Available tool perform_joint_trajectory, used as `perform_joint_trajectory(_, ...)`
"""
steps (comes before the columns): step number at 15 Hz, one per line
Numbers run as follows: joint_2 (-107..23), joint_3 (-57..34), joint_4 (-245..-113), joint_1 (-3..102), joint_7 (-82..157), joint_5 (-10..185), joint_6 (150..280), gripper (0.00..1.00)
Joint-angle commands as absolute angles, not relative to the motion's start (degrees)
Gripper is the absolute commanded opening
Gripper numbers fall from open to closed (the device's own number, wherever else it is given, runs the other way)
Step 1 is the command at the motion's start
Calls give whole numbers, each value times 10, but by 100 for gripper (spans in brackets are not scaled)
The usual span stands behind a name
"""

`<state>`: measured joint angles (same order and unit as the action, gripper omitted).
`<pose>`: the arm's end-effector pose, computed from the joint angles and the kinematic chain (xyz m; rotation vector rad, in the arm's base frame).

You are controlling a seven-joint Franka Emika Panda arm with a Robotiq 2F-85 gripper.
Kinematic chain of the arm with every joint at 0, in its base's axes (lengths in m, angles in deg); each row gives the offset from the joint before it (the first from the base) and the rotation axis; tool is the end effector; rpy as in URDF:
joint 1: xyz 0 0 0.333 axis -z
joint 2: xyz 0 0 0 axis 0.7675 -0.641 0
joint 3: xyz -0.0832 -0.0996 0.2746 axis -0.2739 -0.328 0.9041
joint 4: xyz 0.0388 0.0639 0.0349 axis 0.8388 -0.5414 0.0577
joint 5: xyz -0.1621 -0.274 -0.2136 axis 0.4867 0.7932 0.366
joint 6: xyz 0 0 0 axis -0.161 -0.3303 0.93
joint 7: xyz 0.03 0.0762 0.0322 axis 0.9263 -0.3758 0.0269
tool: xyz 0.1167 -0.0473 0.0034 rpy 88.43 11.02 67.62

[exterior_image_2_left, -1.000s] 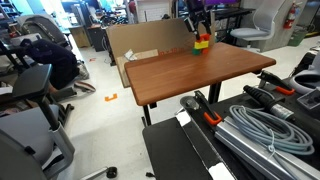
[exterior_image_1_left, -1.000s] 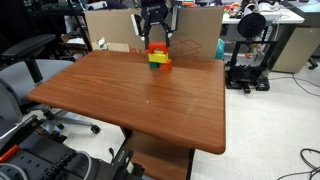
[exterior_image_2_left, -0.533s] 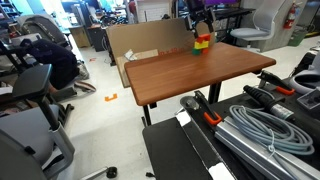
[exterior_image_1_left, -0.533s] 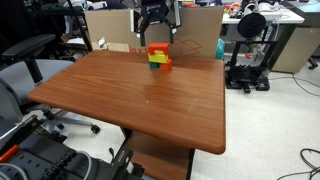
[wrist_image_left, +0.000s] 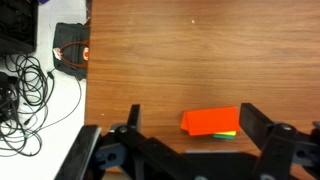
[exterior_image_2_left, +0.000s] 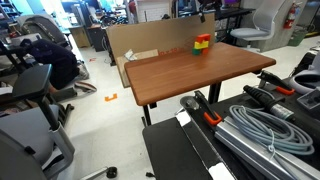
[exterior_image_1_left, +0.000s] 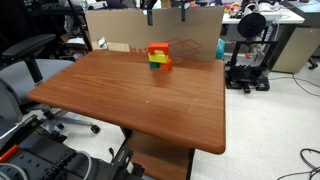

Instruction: Put the orange block on top of the yellow block

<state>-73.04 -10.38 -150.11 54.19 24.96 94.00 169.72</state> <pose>0.6871 -0.0935 0.2688 2.9263 0.0794 -0.6099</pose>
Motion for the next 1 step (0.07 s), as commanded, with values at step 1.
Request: perform_joint_trajectory(1, -721, -107, -1508, 544, 249, 939, 1695, 100)
